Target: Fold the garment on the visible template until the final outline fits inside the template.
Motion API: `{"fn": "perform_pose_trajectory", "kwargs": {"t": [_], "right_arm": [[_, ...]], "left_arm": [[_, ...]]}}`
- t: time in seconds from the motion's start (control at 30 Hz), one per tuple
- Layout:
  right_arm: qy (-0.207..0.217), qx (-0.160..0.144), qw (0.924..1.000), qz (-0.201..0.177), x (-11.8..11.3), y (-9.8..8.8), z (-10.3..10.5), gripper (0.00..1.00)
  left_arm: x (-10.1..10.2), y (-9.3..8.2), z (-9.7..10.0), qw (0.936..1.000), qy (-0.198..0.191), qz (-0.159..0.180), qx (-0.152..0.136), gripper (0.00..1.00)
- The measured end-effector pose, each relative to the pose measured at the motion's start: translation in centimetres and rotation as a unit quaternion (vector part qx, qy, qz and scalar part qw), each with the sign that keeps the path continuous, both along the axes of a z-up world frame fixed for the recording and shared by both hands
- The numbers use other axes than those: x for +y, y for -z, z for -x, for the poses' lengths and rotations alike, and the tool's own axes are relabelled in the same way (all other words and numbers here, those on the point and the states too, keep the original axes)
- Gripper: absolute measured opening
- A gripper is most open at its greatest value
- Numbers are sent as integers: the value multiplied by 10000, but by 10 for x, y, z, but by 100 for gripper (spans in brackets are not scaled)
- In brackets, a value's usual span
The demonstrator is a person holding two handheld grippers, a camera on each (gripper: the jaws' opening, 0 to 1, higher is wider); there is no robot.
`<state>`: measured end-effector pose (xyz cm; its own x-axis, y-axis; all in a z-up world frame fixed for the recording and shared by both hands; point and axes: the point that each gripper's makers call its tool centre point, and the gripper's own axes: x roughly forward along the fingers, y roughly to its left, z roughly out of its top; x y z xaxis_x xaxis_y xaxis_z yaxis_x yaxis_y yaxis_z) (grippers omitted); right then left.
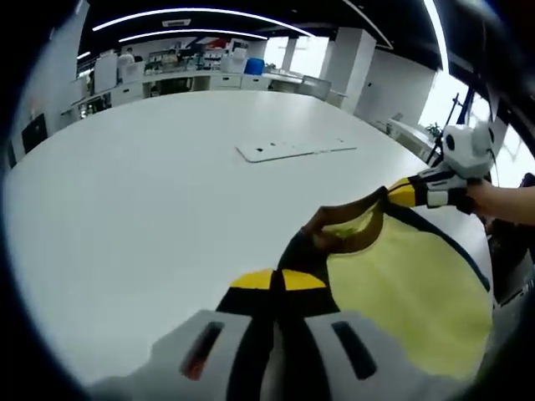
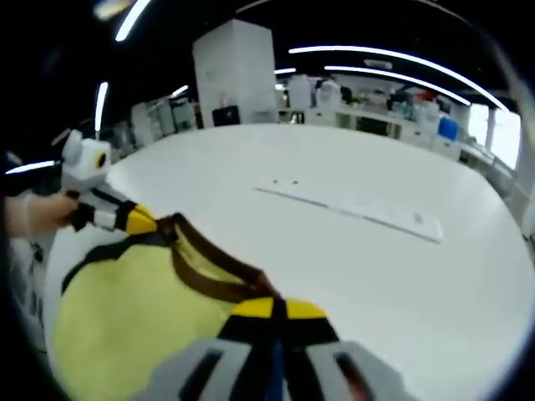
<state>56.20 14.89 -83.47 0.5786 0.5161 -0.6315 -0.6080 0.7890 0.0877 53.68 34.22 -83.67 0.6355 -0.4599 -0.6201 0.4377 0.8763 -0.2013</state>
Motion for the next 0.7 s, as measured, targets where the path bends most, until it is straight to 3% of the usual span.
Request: {"fn": "perform_pose_trajectory", "kwargs": {"t": [0.07,0.13,0.27,0.4,0.53,0.7], "right_arm": [[0,24,10000,-37,-1,0,1,1],[37,82,9999,-87,-2,-2,4,10],[33,20,10000,-46,-10,-6,6,30],[139,79,9989,-433,-9,-16,10,46],[74,103,9984,-546,-5,-24,19,70],[-22,128,9985,-525,-6,-31,34,87]], "left_arm": [[0,1,1,10000,6,1,-12,0],[-1,-1,5,10000,-6,52,-31,0],[0,-5,8,9999,11,121,-100,14],[1,-14,15,9995,114,81,-267,35],[-2,-30,21,9987,180,218,-427,59],[2,-46,24,9978,167,320,-547,86]]}}
